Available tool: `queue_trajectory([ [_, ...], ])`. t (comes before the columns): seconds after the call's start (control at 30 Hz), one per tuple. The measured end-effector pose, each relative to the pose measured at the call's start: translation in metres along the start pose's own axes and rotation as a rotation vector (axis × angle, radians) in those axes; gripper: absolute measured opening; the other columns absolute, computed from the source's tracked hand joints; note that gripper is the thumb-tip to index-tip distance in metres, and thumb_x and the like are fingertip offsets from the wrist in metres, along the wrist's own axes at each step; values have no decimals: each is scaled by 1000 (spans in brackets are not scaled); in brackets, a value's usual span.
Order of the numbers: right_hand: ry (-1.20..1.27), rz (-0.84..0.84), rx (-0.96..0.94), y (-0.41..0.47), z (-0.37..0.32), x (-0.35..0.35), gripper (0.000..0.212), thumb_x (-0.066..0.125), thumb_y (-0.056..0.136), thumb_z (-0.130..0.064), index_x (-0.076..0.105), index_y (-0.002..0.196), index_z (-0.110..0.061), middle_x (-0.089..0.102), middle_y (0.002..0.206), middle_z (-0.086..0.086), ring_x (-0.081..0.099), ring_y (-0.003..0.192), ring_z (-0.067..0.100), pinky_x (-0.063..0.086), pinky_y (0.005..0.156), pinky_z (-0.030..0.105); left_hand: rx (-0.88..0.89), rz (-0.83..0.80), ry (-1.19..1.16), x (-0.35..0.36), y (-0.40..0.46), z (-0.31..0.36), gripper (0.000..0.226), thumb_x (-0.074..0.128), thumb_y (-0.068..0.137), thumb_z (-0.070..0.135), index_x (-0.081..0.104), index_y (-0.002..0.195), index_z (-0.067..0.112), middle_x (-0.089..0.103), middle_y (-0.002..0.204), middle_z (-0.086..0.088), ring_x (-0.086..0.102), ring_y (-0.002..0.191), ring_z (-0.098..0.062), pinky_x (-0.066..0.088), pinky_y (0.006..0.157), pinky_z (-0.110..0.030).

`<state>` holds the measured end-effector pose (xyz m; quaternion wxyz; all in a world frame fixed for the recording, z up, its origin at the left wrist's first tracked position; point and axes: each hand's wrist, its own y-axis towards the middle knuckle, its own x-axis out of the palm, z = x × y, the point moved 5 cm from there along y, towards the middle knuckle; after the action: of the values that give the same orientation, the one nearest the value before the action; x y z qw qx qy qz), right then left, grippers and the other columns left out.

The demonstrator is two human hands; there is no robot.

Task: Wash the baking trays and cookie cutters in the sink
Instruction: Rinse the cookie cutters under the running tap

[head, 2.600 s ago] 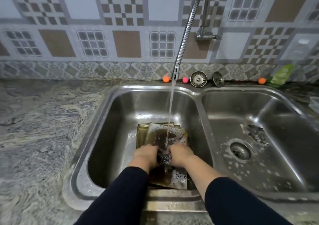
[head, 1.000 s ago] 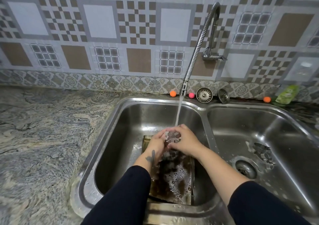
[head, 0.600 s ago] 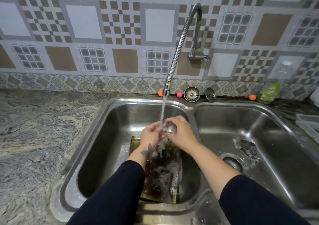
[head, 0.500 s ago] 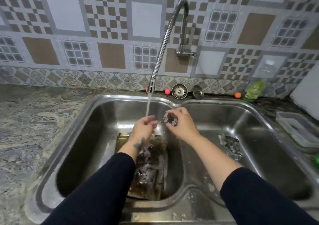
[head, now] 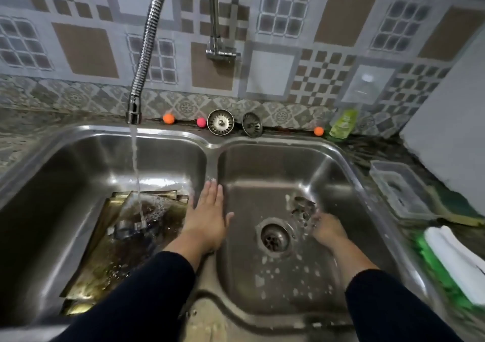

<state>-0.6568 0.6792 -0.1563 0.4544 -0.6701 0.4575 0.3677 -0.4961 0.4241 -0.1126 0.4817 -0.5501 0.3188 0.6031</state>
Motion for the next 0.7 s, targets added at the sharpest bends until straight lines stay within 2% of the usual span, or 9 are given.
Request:
queue_trajectory([
  [0.07,9,28,11,17,13,2,21,56,91,-17,69,106,-12,67,109,14,63,98,28,52,85,31,-10,27,15,1,0,1,68,19,101,47,-10,153,13,-23,159,-3,-22,145,-15,-7,118,-44],
  [0.17,47,75,25,39,22,4,28,55,91,-19,66,116,-14,61,119,15,58,108,31,50,90,35,-25,34,24,2,2,0,66,18,101,46,-9,153,16,-24,158,0,-23,145,-13,-7,118,-43],
  [0.27,34,61,39,47,24,6,42,52,88,-8,60,127,-21,58,126,13,54,115,33,49,95,36,-26,39,34,2,4,0,65,18,102,44,-9,153,16,-23,159,0,-22,145,-13,-6,118,-42],
  [0.33,23,42,26,46,24,7,47,53,86,-4,60,127,-26,58,127,13,54,116,33,48,96,37,-23,46,31,3,5,-1,64,19,102,42,-8,153,15,-22,159,0,-21,145,-13,-5,120,-41],
  [0.43,17,52,6,38,22,3,44,56,83,-5,63,121,-26,60,124,11,55,114,32,49,94,36,-24,41,20,4,5,0,64,20,102,40,-8,153,15,-22,159,0,-21,146,-13,-4,120,-41],
  [0.53,65,24,11,24,13,-2,49,59,82,-4,61,126,-27,58,130,8,55,117,28,49,94,32,-19,34,15,2,4,2,64,20,103,40,-7,154,14,-21,159,-1,-19,146,-14,-4,120,-42],
  [0.63,100,-49,-45,4,-8,-8,47,65,84,-10,59,128,-26,57,132,4,57,115,23,48,88,26,-2,23,21,-1,1,3,65,20,102,42,-8,153,13,-21,159,-2,-18,147,-16,-4,120,-40],
  [0.7,106,-105,-106,-10,-28,-14,46,69,84,-20,58,128,-25,57,132,2,57,115,20,46,91,26,15,-7,43,0,2,5,66,19,102,45,-8,153,13,-21,159,-3,-17,147,-17,-1,121,-41],
])
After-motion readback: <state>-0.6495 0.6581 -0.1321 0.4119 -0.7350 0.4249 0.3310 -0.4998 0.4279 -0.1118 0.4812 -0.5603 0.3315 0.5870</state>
